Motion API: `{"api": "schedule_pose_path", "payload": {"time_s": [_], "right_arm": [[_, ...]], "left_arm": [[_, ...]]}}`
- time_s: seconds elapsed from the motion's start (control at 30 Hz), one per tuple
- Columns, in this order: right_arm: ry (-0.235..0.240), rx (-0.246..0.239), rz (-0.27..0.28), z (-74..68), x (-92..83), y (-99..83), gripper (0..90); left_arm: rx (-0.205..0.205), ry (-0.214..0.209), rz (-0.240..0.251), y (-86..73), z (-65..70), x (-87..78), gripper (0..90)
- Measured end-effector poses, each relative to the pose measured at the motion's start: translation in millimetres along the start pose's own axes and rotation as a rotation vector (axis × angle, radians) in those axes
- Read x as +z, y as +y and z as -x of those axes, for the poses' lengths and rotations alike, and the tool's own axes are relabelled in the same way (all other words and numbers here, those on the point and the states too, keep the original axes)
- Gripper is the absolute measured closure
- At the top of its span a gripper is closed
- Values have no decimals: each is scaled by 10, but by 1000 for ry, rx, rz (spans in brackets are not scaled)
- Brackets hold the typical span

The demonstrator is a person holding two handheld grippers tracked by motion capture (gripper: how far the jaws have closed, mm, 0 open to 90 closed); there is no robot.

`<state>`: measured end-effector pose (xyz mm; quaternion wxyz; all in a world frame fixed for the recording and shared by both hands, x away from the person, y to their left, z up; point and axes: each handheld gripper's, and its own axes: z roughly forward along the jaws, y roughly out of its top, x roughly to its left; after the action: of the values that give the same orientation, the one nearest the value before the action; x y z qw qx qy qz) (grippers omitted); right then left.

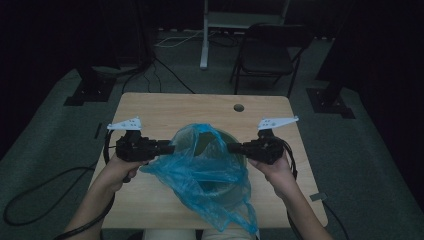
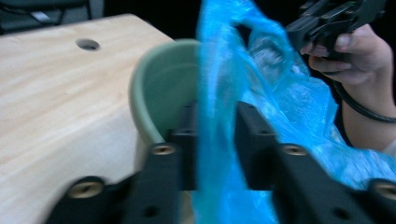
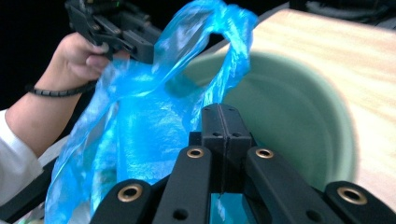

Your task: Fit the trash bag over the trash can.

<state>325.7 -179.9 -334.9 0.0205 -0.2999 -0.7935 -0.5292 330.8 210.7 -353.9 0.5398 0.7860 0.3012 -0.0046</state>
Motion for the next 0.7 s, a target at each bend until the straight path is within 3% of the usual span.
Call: {"api": "schedule_pose_path", "payload": {"time_s": [0.1,0.23,0.27,0.33,0.37,0.47,0.53,0.6,0.63,0.7], "right_arm": [[-29,-5,21,23,-69,69,900],[-85,6,87,118,-247,269,900],[-93,3,93,130,-264,297,900],[-94,7,102,150,-283,332,900],[-127,9,116,195,-311,405,900],[-129,13,116,215,-310,426,900],[-142,42,113,337,-250,494,900],[-140,50,111,356,-236,497,900],[-178,51,95,405,-194,496,900],[-168,71,96,470,-173,480,900]], "left_arm": [[-14,5,20,30,-24,-20,900],[-16,10,55,120,-22,-41,900],[-23,-4,72,133,-25,-48,900],[-26,14,80,147,-22,-55,900],[-36,17,100,170,-40,-68,900],[-48,14,118,180,-69,-77,900],[-53,7,136,171,-94,-80,900],[-68,-19,152,152,-118,-96,900],[-75,-17,155,143,-123,-108,900],[-75,-11,149,123,-132,-123,900]]}}
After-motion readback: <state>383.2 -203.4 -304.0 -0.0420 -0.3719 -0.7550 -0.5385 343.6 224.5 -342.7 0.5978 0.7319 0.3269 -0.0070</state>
